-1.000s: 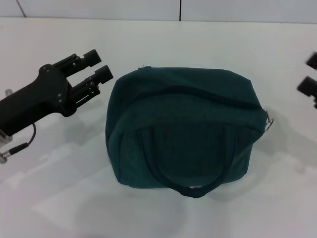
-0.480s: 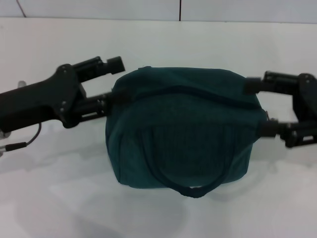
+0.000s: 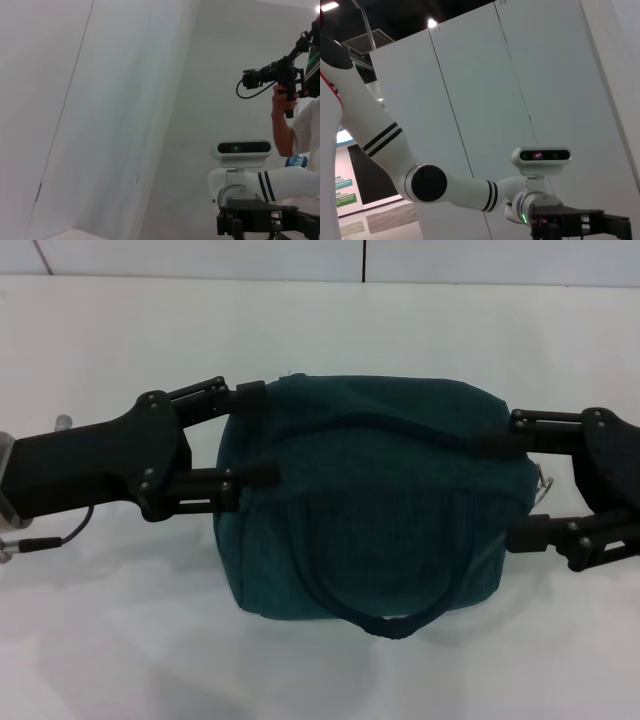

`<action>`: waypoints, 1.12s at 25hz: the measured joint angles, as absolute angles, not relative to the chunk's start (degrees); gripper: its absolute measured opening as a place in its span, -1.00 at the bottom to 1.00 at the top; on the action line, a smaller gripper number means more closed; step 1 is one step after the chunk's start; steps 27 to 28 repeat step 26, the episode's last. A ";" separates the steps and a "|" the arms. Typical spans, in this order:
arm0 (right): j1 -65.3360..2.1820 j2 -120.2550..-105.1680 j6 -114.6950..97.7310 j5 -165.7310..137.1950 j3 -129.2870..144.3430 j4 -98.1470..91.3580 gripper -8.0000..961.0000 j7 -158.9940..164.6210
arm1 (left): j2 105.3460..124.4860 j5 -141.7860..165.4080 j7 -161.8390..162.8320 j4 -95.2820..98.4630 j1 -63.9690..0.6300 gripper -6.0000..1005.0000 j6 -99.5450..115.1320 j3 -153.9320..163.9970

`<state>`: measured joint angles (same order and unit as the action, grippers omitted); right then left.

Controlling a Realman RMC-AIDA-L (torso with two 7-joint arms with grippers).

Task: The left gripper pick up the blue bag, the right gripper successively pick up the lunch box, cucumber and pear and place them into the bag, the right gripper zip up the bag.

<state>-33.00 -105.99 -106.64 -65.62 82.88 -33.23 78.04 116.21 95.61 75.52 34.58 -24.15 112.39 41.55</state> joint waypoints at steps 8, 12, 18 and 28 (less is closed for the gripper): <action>-33.04 -106.60 -106.29 -66.48 82.88 -33.29 0.80 78.09 | 116.19 95.79 75.50 34.63 -23.95 0.76 112.27 41.58; -33.12 -106.73 -106.15 -66.62 82.87 -33.06 0.80 78.11 | 116.19 95.84 75.52 34.63 -23.92 0.76 112.24 41.56; -33.16 -106.96 -106.10 -66.96 82.88 -32.96 0.80 78.13 | 116.19 95.84 75.51 34.60 -23.88 0.76 112.23 41.57; -33.10 -107.06 -106.08 -67.08 82.88 -32.80 0.80 78.14 | 116.19 95.84 75.52 34.41 -23.52 0.76 112.23 41.58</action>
